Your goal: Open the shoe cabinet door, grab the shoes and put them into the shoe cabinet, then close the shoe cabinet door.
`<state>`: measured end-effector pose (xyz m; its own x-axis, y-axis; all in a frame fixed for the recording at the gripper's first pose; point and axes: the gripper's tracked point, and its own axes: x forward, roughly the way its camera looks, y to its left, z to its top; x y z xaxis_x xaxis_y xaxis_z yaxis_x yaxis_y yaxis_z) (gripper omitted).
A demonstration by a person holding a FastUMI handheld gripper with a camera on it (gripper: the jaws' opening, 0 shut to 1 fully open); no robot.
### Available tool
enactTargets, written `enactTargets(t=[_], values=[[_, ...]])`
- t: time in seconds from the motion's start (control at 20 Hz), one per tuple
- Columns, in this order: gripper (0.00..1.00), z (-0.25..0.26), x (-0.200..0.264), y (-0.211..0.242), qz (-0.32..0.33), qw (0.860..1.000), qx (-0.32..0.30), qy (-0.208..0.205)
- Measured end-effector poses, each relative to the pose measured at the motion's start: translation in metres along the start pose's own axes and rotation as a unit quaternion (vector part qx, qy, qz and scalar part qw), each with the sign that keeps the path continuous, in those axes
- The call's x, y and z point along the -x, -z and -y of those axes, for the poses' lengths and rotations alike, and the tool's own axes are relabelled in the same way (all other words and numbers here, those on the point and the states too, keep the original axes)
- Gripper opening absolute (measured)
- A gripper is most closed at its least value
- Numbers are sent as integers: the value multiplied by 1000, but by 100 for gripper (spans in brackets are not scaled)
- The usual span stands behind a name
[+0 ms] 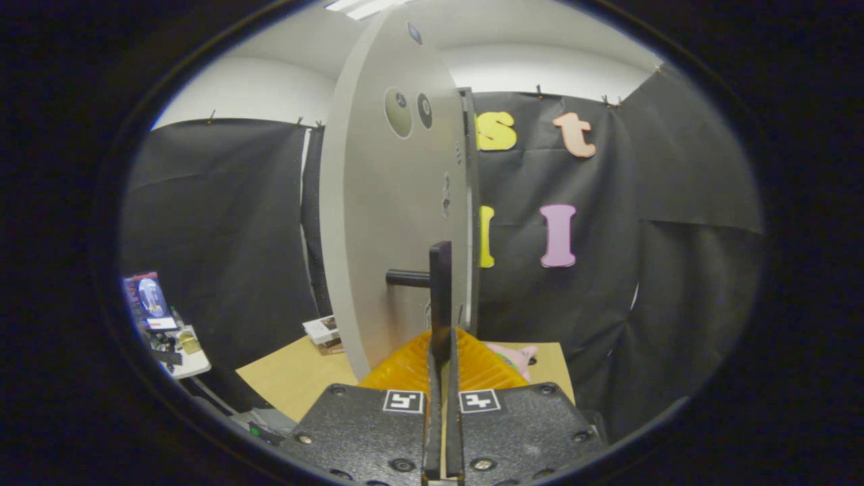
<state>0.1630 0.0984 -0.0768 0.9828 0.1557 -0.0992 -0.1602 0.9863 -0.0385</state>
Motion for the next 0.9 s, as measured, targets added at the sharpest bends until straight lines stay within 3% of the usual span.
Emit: enactTargets(t=[0.1,0.2,0.45,0.7,0.9], values=[[4,0,1,1,0,1000,-10,-2],[4,-15,0,2,2,1000,-13,-29],[4,-5,-2,-2,8,1000,-8,-26],[4,0,-2,-2,7,1000,-5,-9],[11,8,3,-8,23,1000,-7,20]])
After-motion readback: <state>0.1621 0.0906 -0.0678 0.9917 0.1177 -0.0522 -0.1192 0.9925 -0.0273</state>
